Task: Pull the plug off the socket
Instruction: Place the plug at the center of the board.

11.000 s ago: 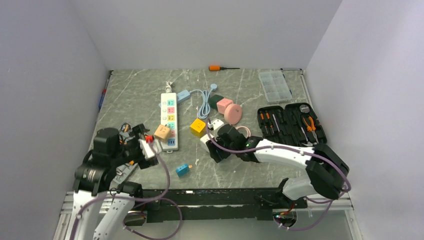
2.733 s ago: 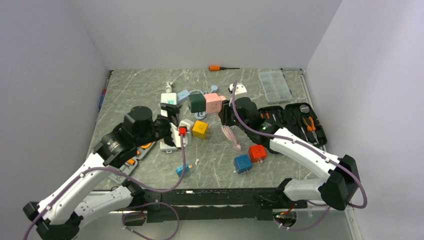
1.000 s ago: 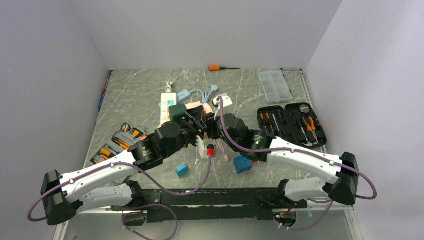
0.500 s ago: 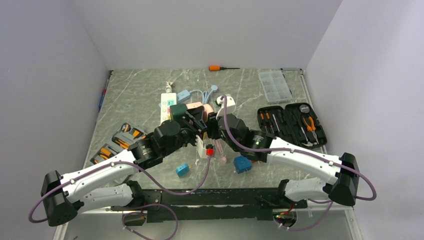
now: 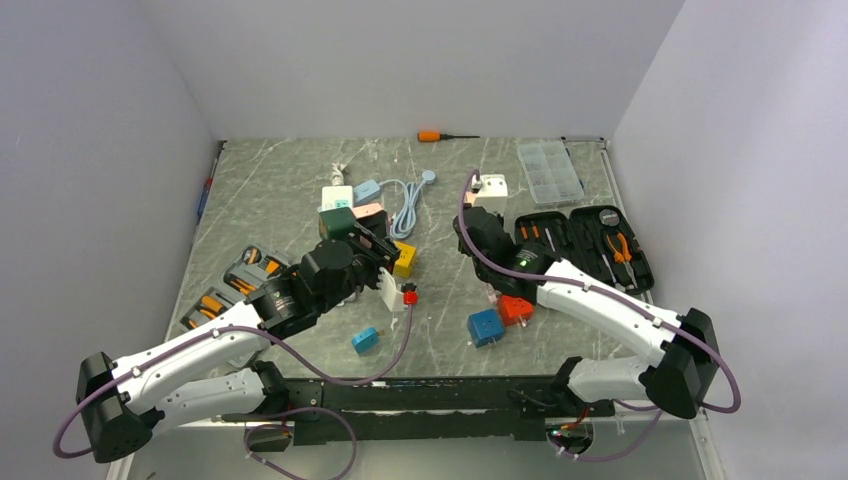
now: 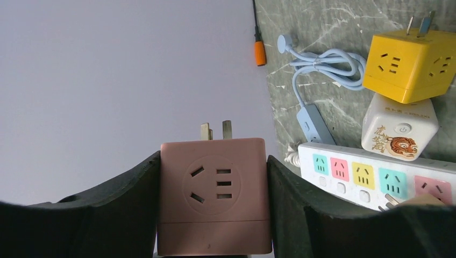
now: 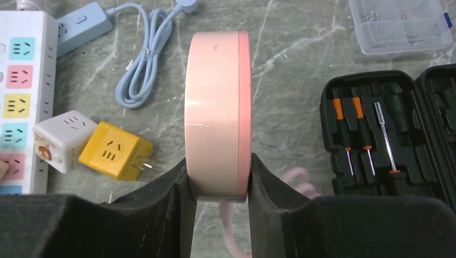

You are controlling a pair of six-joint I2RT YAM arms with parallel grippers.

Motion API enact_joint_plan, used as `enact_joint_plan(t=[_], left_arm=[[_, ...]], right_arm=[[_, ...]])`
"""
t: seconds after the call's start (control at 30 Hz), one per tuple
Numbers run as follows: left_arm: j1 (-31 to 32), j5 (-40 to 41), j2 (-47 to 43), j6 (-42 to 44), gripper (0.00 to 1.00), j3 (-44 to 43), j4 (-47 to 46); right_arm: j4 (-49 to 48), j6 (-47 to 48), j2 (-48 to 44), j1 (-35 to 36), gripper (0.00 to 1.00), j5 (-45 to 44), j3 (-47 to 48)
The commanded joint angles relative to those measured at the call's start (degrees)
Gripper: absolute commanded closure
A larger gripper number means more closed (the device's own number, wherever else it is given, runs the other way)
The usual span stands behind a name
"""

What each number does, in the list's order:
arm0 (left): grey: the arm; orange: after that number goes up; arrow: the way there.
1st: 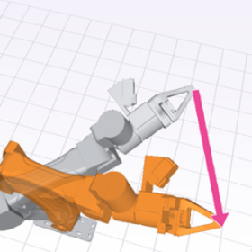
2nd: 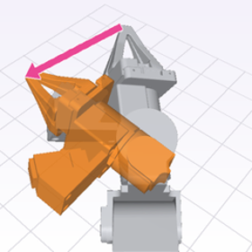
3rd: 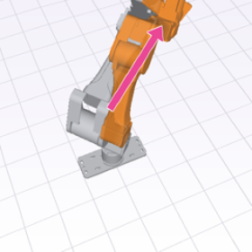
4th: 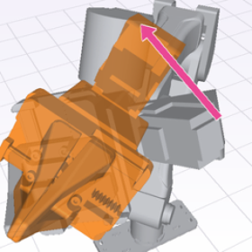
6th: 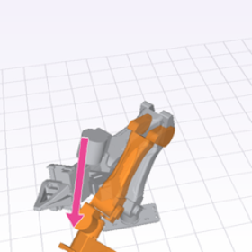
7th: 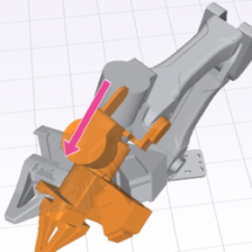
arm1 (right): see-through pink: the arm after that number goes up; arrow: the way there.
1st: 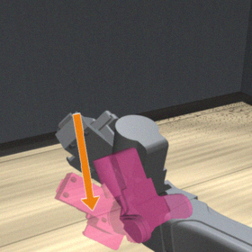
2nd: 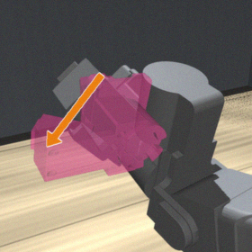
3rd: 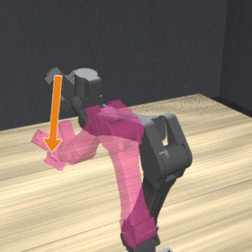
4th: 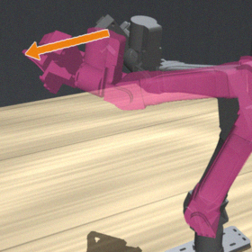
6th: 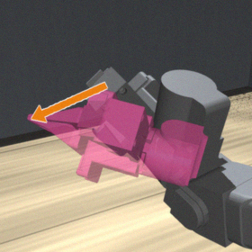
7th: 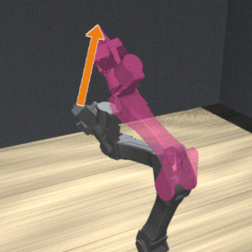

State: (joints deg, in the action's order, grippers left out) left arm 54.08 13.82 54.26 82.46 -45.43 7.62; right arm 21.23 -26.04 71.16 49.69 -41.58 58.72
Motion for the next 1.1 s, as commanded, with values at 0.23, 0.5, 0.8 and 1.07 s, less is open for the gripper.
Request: enact_joint_plan(t=[0.23,0.5,0.8,1.07], left_arm=[[3.39,-4.27,-1.22,-4.57,1.0,-4.57,10.6],[11.4,-10.28,0.73,-15.87,1.0,-5.27,19.06],[17.75,-19.28,11.54,-32.57,1.0,-5.88,20.7],[17.9,-22.68,21.72,-42.9,1.0,-5.34,12.4]], right_arm=[[-8.57,1.82,9.48,-14.32,1.0,11.87,-0.11],[-12.17,1.21,22.43,-22.21,1.0,20.81,2.67],[-8.73,-0.42,32.32,-24.84,0.63,24.84,11.09],[-10.61,-5.58,24.91,-25.68,0.2,28.6,5.84]])
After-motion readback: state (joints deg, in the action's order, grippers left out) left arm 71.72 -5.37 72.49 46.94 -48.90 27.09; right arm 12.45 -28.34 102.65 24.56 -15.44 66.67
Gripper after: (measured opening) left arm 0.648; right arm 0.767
